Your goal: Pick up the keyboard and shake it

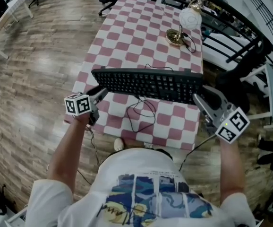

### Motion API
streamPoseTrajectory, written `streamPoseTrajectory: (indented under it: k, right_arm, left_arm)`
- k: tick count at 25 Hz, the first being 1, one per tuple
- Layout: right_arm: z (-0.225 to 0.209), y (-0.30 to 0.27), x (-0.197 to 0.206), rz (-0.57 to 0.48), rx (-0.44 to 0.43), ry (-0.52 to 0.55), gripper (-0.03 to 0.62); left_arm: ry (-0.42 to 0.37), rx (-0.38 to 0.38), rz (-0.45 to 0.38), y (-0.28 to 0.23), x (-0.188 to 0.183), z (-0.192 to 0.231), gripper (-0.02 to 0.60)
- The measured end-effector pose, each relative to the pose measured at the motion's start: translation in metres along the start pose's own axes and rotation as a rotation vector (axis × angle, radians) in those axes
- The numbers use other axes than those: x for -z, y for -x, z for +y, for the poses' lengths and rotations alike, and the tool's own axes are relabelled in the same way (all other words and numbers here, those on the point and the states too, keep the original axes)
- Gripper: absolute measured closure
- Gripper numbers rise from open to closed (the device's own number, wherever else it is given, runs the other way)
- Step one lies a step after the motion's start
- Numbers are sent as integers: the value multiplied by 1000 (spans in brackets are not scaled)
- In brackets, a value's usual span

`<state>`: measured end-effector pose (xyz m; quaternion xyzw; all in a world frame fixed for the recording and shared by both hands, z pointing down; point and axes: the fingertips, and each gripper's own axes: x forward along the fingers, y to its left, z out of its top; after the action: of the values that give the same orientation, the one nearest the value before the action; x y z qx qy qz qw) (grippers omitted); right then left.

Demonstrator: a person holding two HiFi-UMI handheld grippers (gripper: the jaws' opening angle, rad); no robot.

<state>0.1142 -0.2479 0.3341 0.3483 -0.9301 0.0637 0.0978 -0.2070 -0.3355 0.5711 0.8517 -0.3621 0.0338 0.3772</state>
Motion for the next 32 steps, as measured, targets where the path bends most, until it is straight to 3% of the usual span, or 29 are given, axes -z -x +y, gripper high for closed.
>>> streamPoseTrajectory:
  k: [10,32]
  right_arm:
    - [28,7,-34,-32,40,180,485]
    - [59,30,-81,-74,148,463,479]
  left_arm:
    - [-103,28,-46,2,-44,-10,402]
    - [-228,89,-123,-3,-113,-49,403]
